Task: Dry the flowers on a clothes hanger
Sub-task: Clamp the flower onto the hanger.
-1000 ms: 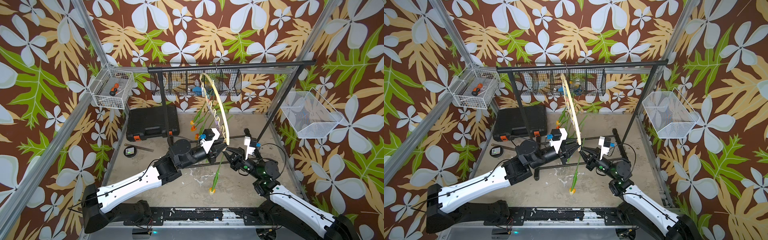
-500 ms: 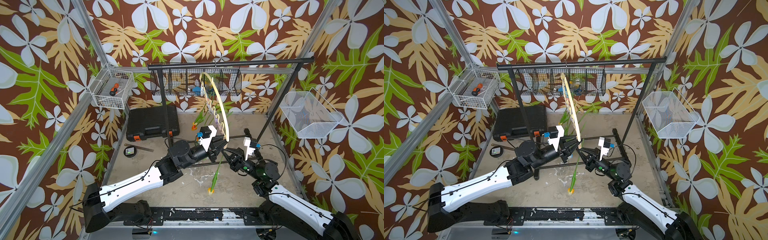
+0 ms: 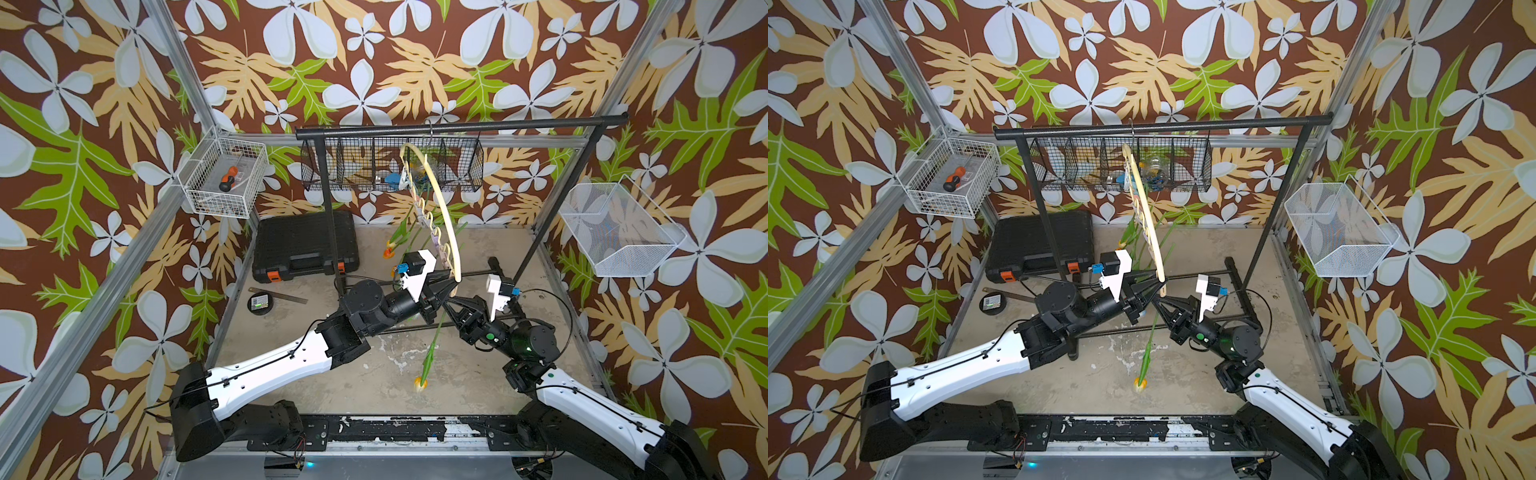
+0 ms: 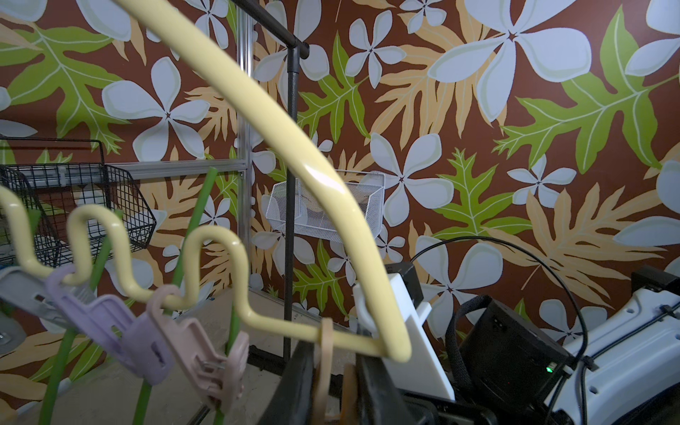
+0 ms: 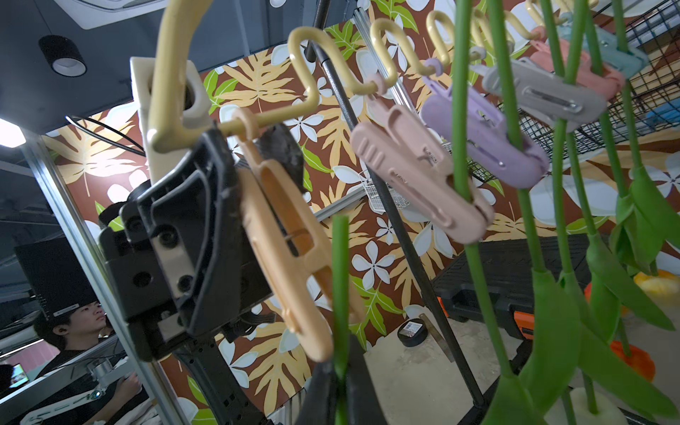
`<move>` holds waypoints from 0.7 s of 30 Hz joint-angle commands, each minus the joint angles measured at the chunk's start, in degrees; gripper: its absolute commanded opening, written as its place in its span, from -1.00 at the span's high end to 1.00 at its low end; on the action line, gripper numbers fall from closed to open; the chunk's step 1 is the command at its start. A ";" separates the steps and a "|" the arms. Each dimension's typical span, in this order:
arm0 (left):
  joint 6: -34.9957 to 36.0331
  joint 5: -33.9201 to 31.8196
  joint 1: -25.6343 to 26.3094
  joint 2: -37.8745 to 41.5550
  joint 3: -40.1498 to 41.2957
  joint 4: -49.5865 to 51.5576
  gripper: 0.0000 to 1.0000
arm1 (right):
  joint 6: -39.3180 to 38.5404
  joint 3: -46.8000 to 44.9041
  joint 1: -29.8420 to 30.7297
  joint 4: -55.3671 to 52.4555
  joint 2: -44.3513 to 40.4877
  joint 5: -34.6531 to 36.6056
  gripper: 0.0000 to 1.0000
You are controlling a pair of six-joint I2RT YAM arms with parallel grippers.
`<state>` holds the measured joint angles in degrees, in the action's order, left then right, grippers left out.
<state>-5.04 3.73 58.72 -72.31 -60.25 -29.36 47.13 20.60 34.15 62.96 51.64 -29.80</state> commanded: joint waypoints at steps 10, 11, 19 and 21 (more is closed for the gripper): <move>-1.39 -0.62 0.03 -0.43 0.21 -3.22 0.60 | -0.32 0.18 0.12 3.42 -0.54 -0.14 1.00; -1.63 -0.39 -0.07 -0.60 0.26 -3.31 0.61 | -0.44 0.37 0.15 3.11 -0.61 -0.04 1.00; -3.04 0.92 -0.09 -1.16 0.87 -4.73 0.62 | -0.07 1.09 0.17 2.52 -0.49 0.80 1.00; -3.46 0.84 -0.01 -1.20 1.13 -4.97 0.63 | 0.26 1.11 0.14 2.63 -0.44 1.13 1.00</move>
<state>-7.20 3.95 58.72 -73.32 -59.37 -32.91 47.11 21.12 34.22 62.96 51.20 -28.88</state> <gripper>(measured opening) 0.191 0.070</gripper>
